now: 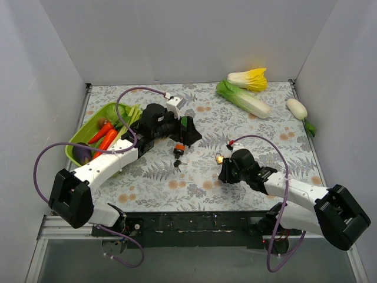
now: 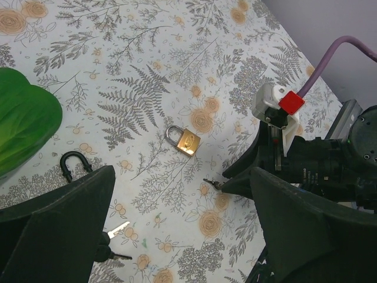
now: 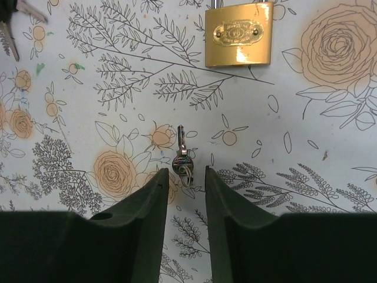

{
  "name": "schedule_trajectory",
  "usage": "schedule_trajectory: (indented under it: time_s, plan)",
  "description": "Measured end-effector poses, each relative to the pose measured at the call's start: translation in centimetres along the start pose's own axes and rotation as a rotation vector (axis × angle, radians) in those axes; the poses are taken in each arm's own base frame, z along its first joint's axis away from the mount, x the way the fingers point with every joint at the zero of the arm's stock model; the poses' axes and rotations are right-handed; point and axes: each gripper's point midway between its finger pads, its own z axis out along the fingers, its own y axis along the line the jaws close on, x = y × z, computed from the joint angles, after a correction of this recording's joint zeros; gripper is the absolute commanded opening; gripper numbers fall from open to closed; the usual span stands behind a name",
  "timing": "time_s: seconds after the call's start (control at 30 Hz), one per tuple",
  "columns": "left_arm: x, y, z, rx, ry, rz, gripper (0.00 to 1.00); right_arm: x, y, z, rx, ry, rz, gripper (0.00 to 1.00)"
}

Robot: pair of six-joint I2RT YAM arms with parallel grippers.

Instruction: Unlock with the key

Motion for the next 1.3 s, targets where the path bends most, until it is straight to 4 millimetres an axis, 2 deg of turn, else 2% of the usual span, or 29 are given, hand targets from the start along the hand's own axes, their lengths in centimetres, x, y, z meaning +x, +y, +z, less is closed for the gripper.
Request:
schedule_trajectory:
  time_s: [0.5,0.6,0.63,0.7,0.87,0.97,1.03,1.1,1.3]
  plan:
    - [0.3,0.1,0.2,0.001,0.012,-0.005,0.98,0.2,-0.1,0.8,0.004,0.010,-0.003,0.26]
    - [0.3,0.1,0.2,0.001,0.012,-0.004,0.98,0.2,0.0,0.9,0.001,0.009,-0.005,0.17]
    - [0.3,0.1,0.2,0.001,0.012,-0.003,0.98,0.2,0.0,0.9,-0.001,0.010,-0.006,0.09]
    - [0.3,0.1,0.2,0.002,0.012,0.001,0.98,0.3,0.0,0.9,-0.004,0.015,-0.007,0.02]
    - [0.4,-0.1,0.3,0.019,0.011,0.014,0.98,0.5,0.3,0.8,-0.018,0.026,-0.005,0.01]
    - [0.6,-0.7,0.2,0.060,0.012,0.030,0.98,0.2,0.7,0.1,-0.026,0.039,-0.006,0.01]
    - [1.1,-1.6,-0.2,0.117,0.018,0.046,0.98,-0.8,1.6,-0.8,-0.052,0.024,-0.009,0.01]
    - [1.4,-3.0,-0.7,0.200,0.017,0.071,0.98,-2.8,3.1,-2.3,-0.098,-0.015,-0.016,0.01]
    - [1.9,-8.5,-2.6,0.480,0.022,0.159,0.98,-10.3,8.8,-8.3,-0.270,-0.181,-0.065,0.01]
